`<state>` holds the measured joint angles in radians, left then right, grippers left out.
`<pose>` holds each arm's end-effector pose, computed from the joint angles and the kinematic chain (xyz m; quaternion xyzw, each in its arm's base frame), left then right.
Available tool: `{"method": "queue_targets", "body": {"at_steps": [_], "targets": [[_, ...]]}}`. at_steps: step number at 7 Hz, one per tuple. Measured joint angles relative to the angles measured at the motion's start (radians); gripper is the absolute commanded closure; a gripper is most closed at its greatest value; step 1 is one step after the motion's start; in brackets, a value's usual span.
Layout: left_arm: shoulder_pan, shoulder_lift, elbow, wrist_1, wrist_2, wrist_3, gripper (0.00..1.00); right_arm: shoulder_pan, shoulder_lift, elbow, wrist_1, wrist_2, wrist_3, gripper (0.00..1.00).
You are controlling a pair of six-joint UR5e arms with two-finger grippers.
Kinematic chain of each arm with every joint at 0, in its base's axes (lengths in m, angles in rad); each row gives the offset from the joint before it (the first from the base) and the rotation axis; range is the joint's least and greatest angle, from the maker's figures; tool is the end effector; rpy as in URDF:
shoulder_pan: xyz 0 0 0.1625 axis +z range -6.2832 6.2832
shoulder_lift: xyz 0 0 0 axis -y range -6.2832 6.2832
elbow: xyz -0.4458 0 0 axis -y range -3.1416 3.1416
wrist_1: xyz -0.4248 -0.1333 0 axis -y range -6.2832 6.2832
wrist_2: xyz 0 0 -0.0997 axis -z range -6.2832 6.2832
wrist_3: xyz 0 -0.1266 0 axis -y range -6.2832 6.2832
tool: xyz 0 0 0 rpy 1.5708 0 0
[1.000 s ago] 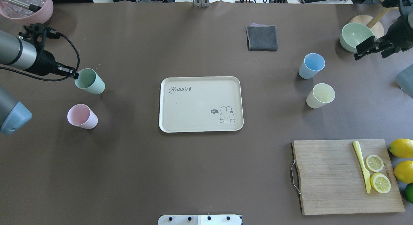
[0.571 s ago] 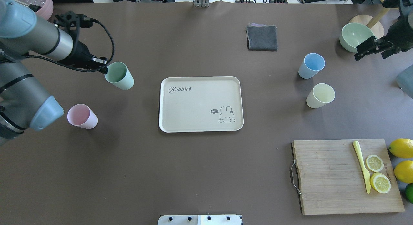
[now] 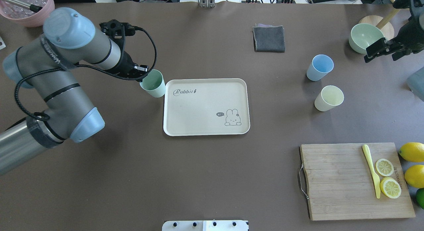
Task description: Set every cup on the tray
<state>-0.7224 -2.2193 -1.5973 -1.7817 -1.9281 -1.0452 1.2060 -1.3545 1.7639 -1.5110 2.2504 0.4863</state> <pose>0.5082 -0.5665 0.2501 0.1162 0.4361 -0.0116 0.8923 -0.1706 -0.5973 0.4716 0.0658 -0.3857 -0.0217 0.9200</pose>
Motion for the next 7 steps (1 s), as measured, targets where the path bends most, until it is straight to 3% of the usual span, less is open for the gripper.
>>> {"method": "queue_targets", "body": {"at_steps": [2, 3, 7], "targets": [[0.016, -0.032, 0.042, -0.003, 0.025, -0.006, 1.0, -0.002, 0.0, -0.001, 0.0, 0.0, 0.0, 0.0], [0.026, -0.034, 0.047, -0.004, 0.028, -0.004, 0.02, -0.004, 0.0, -0.002, 0.0, 0.0, 0.0, 0.0], [-0.006, -0.011, -0.016, -0.017, -0.007, 0.021, 0.02, -0.014, 0.029, -0.034, 0.0, -0.002, 0.0, 0.01]]}}
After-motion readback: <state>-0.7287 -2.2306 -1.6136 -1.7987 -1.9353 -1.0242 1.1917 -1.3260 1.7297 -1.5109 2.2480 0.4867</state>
